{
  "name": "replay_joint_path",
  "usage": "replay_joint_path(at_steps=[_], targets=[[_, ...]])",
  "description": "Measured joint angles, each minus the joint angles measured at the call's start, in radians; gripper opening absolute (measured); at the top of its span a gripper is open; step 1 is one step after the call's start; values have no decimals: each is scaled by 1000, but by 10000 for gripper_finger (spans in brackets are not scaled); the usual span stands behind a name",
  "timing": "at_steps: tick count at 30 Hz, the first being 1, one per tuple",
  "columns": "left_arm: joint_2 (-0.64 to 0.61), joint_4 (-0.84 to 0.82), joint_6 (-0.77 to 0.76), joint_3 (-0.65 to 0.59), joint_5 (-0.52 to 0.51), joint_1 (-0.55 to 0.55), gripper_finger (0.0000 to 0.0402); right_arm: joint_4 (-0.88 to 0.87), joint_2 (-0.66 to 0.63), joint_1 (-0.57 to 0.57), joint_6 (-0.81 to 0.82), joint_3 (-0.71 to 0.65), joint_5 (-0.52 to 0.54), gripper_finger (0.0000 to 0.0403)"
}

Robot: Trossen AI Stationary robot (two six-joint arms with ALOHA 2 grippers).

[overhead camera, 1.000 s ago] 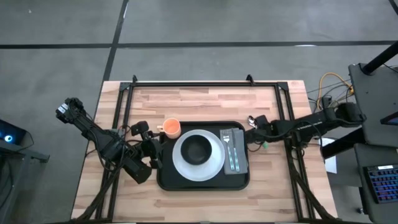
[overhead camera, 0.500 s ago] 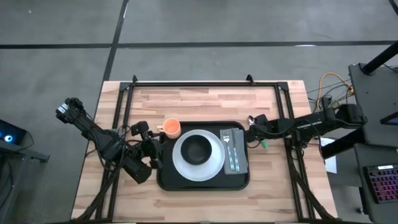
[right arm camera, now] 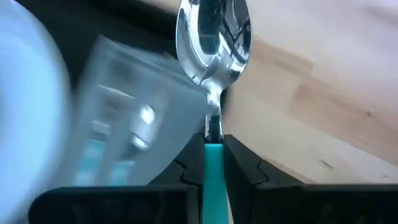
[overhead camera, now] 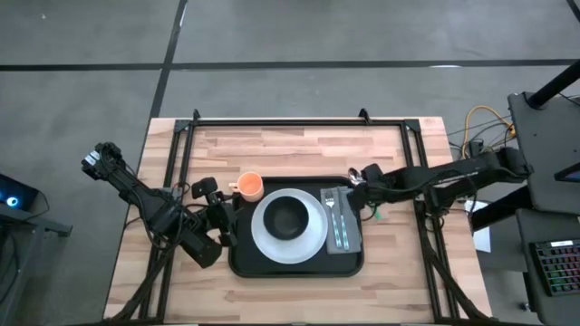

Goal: Set up tray
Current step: Put the blue spoon on the gray napkin to the right of the blue knife

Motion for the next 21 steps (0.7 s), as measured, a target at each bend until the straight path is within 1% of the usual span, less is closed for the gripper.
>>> replay_joint_path(at_steps=[4,9,16,21], targets=[[0,0,-21,0,-7,0,159,-83,19,119,131,169,119,25],[0,1,-43,0,-18,0,159,-124,124,209,290,268,166,25],[0,0,-43,0,-18,0,159,-125,385,236,398,351,170,25],[0,0,-24,0,-18,0,159,-128,536,237,466,400,168,25]])
